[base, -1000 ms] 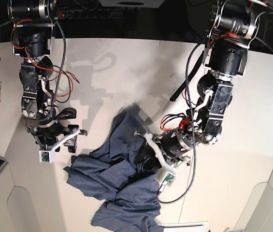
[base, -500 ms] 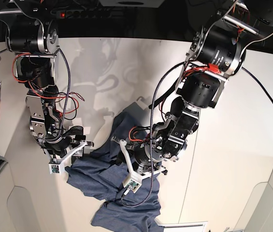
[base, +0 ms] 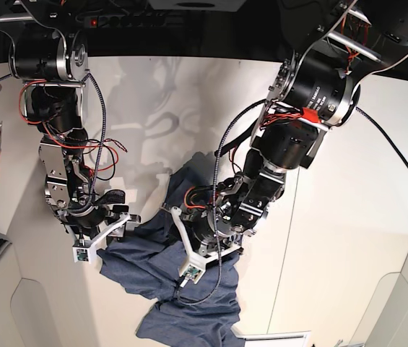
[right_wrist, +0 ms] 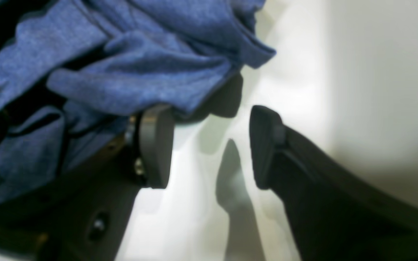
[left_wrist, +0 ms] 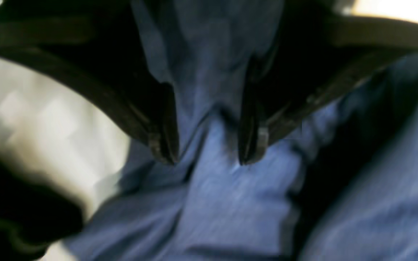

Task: Layout the t-shirt on the table in an organized manner, then fold the t-shirt properly
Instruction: 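Close both grippers on separate edges of the blue t-shirt, then lift the shirt with both grippers and pull the grippers apart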

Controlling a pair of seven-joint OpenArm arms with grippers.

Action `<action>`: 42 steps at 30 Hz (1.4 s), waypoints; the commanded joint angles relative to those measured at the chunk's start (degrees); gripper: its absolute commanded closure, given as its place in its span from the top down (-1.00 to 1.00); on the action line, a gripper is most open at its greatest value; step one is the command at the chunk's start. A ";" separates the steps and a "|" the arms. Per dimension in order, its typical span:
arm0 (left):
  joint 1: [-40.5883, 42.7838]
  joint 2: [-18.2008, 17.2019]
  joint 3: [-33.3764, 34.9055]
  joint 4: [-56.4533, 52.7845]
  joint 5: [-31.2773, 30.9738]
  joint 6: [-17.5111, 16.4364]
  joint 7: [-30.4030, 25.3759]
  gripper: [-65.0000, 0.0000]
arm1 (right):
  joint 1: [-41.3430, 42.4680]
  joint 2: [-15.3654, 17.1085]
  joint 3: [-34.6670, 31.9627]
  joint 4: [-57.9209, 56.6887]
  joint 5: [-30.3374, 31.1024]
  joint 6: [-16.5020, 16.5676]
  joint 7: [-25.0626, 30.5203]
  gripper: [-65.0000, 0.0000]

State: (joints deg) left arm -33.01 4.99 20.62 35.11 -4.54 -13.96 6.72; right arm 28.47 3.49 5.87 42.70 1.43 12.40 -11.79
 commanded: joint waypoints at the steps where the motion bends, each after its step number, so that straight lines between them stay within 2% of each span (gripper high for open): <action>1: -1.77 0.66 -0.07 0.87 -0.33 -0.22 -1.70 -0.07 | 1.81 0.13 0.09 0.83 0.02 0.04 1.51 0.02; 7: -1.73 1.33 -0.07 0.85 0.83 -0.15 -2.71 -0.07 | 1.81 0.13 0.11 0.83 0.02 0.04 1.51 0.02; 11: -1.73 1.22 -0.07 0.15 4.74 4.74 -3.13 -0.07 | 1.81 0.13 0.09 0.83 0.04 0.04 1.51 0.02; 19: -1.70 1.03 -0.07 -5.53 6.10 6.25 -6.86 -0.08 | 1.81 -0.04 0.11 0.83 0.07 0.02 2.21 0.02; 21: -1.70 1.01 -0.07 -6.45 6.10 6.25 -8.46 -0.22 | 1.81 -0.24 0.11 0.83 0.07 0.04 3.04 0.02; 24: -1.68 1.03 -0.07 -6.62 6.10 6.23 -10.43 -0.81 | 1.79 -0.57 0.11 0.83 0.07 0.02 5.38 0.00; 25: -1.70 1.03 -0.07 -6.60 6.10 6.25 -11.10 -1.00 | 1.79 -0.66 0.11 0.83 0.04 -0.24 5.95 -0.08; 26: -1.70 1.03 -0.07 -6.58 6.10 6.25 -11.78 -1.00 | 1.81 -0.66 0.11 0.83 0.04 -0.37 6.05 -0.26; 28: -1.70 0.79 -0.07 -6.58 6.10 7.72 -12.15 -1.00 | 1.81 -0.66 0.11 0.83 0.00 -0.59 6.29 -0.90; 29: -1.73 0.59 -0.07 -6.56 6.10 8.85 -12.15 -1.00 | 1.81 -0.63 0.11 0.83 -0.02 -0.59 6.43 -1.00; 31: -1.68 -0.24 -0.07 -6.21 6.10 10.51 -12.09 -1.00 | 1.81 -0.66 0.11 0.83 -0.63 -0.59 7.17 -1.00; 34: -0.66 -2.95 -0.07 -3.52 6.05 10.84 -11.28 -1.00 | 1.81 -0.59 0.11 0.90 -2.58 -1.33 8.35 -1.00; 39: 3.93 -9.22 -0.07 7.45 5.49 12.44 -8.11 -1.00 | 1.81 0.20 0.11 1.31 -2.80 -6.43 8.57 -1.00; 42: 8.37 -13.38 -0.07 17.70 4.24 11.69 -1.81 -1.00 | 1.77 1.49 0.39 2.60 -3.04 -10.86 5.81 -1.00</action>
State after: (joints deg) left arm -22.83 -8.40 20.67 52.16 -0.47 -2.55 6.46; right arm 28.42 4.19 5.93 43.97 -1.54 1.85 -8.01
